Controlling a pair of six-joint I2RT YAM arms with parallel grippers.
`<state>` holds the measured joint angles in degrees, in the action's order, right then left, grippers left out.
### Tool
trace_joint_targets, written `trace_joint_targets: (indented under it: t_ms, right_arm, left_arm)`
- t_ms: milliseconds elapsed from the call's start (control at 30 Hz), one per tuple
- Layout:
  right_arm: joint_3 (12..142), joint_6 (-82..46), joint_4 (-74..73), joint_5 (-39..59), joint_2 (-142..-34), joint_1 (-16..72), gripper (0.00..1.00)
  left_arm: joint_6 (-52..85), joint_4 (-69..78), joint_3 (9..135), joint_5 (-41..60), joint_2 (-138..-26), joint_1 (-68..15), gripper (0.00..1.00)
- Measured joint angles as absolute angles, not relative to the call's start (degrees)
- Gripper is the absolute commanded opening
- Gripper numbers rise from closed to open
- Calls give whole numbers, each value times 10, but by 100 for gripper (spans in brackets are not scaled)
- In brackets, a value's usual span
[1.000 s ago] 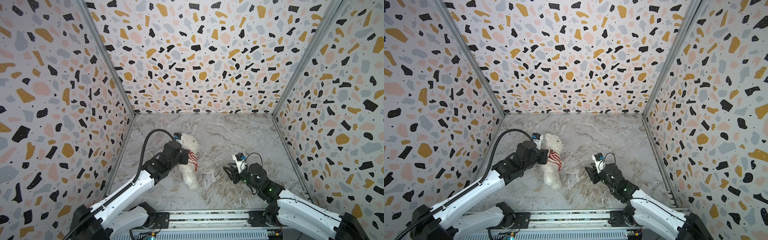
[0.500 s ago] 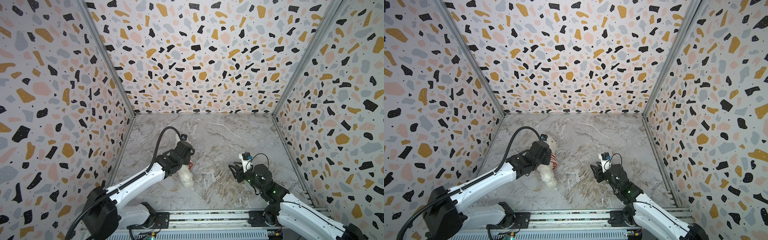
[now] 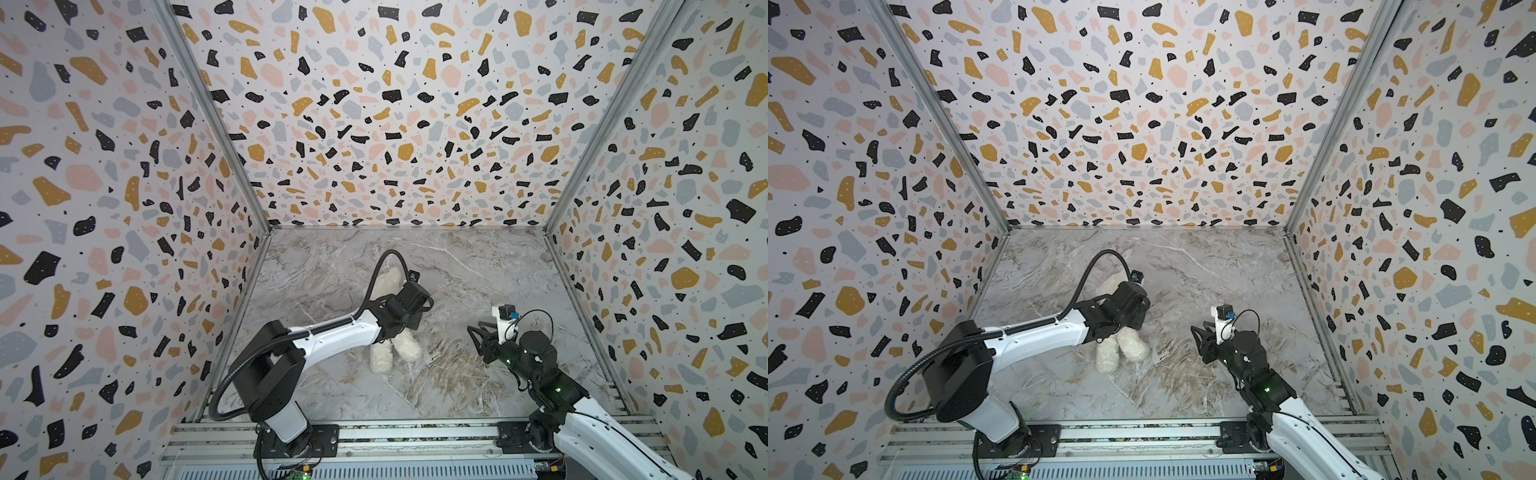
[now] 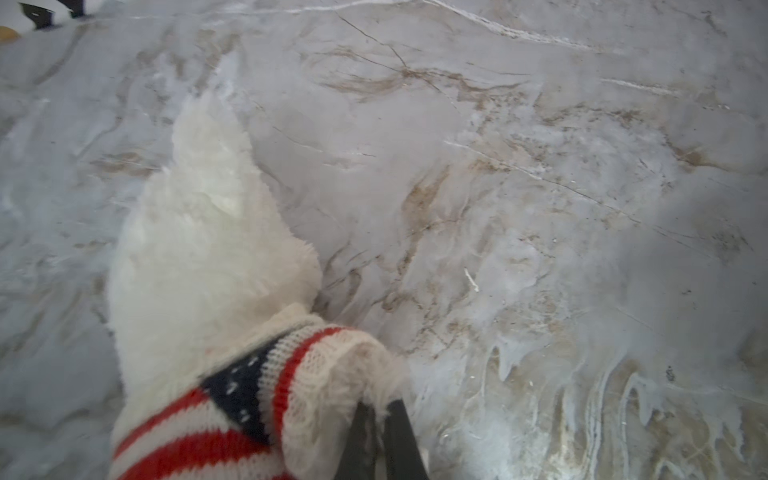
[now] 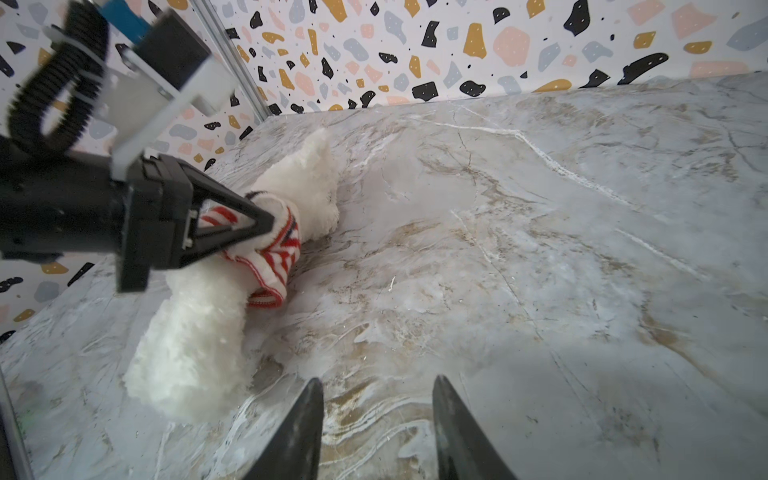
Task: Dress the teddy bear
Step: 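Set the bear sitting on the table with the left gripper, then grasp the sweater sleeve cuff with the right gripper while left holds the back hem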
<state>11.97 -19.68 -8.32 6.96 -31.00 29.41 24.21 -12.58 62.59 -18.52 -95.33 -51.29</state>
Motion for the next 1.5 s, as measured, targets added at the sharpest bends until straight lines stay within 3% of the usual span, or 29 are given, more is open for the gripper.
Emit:
trace_joint_targets:
  t_ms: [200,600,800,1167,1500]
  right_arm:
    - [114,-199,-81,96,-314,269,46]
    - [112,-202,-105,151,-405,267,55]
    - [125,-200,-130,168,-447,280,59]
    - [168,-189,-181,183,-559,325,64]
    - [211,-185,-233,192,-661,366,65]
  left_arm:
    - [272,-87,623,-140,-988,-547,0]
    - [297,-54,570,-44,-886,-554,38]
    - [291,-61,567,-25,-836,-543,39]
    - [261,-87,507,-30,-806,-446,40]
    - [248,-82,456,-40,-803,-443,40]
